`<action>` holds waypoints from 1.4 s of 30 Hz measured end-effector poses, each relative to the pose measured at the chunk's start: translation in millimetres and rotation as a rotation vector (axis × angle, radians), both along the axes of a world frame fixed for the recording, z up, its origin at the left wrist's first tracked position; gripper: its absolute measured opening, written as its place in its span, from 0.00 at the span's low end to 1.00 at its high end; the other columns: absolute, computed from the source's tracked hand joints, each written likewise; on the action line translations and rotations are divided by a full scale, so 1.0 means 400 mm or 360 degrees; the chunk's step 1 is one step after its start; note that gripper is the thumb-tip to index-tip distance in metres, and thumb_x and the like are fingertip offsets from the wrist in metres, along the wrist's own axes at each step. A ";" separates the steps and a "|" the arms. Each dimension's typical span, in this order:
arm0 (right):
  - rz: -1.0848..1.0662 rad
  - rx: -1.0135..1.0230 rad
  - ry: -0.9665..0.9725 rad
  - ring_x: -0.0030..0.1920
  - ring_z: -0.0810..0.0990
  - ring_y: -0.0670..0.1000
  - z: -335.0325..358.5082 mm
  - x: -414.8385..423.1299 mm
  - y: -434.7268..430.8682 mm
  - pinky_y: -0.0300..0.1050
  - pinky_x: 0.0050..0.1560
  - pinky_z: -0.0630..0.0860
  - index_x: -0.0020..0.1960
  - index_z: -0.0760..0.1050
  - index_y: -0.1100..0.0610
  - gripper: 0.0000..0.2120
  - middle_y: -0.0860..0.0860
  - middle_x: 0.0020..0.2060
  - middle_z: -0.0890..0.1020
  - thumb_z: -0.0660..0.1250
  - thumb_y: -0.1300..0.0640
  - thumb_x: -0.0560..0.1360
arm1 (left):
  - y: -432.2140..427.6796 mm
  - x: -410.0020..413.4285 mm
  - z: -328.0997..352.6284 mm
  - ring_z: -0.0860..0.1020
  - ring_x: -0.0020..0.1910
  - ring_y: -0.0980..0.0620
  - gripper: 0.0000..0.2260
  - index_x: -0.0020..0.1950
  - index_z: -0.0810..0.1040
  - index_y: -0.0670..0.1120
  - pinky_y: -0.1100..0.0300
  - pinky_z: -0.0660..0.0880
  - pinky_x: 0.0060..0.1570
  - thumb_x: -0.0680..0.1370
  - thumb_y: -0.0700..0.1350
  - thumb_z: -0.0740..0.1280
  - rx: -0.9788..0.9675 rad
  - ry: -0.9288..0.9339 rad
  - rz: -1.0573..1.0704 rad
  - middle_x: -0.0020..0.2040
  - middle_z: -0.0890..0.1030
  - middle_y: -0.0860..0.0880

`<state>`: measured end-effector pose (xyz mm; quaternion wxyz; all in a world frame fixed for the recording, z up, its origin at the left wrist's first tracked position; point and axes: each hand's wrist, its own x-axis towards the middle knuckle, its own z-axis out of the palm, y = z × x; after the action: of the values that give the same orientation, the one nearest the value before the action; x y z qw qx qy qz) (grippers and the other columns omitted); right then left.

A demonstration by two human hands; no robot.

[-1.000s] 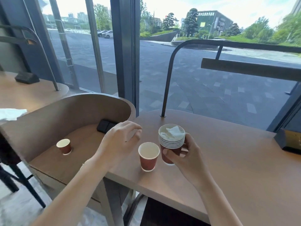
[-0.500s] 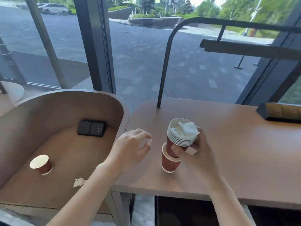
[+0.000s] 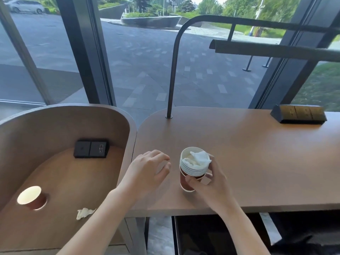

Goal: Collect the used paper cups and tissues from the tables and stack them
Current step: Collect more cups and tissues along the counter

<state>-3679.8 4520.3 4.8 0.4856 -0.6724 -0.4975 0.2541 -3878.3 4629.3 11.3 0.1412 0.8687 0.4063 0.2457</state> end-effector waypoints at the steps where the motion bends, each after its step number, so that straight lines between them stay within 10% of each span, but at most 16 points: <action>1: 0.0010 -0.0011 0.0012 0.62 0.78 0.37 -0.007 -0.002 -0.003 0.38 0.61 0.74 0.64 0.71 0.31 0.32 0.31 0.60 0.80 0.82 0.53 0.68 | -0.002 -0.003 -0.006 0.77 0.53 0.57 0.18 0.56 0.80 0.54 0.57 0.73 0.55 0.78 0.60 0.55 -0.0005 0.0005 0.0006 0.55 0.80 0.60; 18: 0.0647 0.0004 0.0160 0.51 0.81 0.36 0.006 -0.150 0.057 0.30 0.47 0.78 0.60 0.71 0.36 0.30 0.28 0.52 0.80 0.83 0.53 0.67 | -0.183 -0.225 0.035 0.77 0.52 0.58 0.14 0.56 0.80 0.52 0.56 0.75 0.53 0.79 0.56 0.59 0.0015 0.0062 0.0629 0.54 0.80 0.59; 42: 0.1730 -0.0085 0.0139 0.49 0.86 0.43 0.032 -1.189 -0.007 0.41 0.49 0.83 0.60 0.72 0.41 0.26 0.29 0.50 0.82 0.82 0.56 0.70 | -0.580 -1.188 0.023 0.76 0.54 0.62 0.10 0.57 0.79 0.56 0.62 0.73 0.51 0.81 0.55 0.60 0.0004 -0.0021 0.1734 0.55 0.78 0.62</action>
<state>-4155.5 4517.5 17.7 0.2873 -0.3194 -0.7460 0.5089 -4353.3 4397.4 20.7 -0.0052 0.5309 0.7965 0.2892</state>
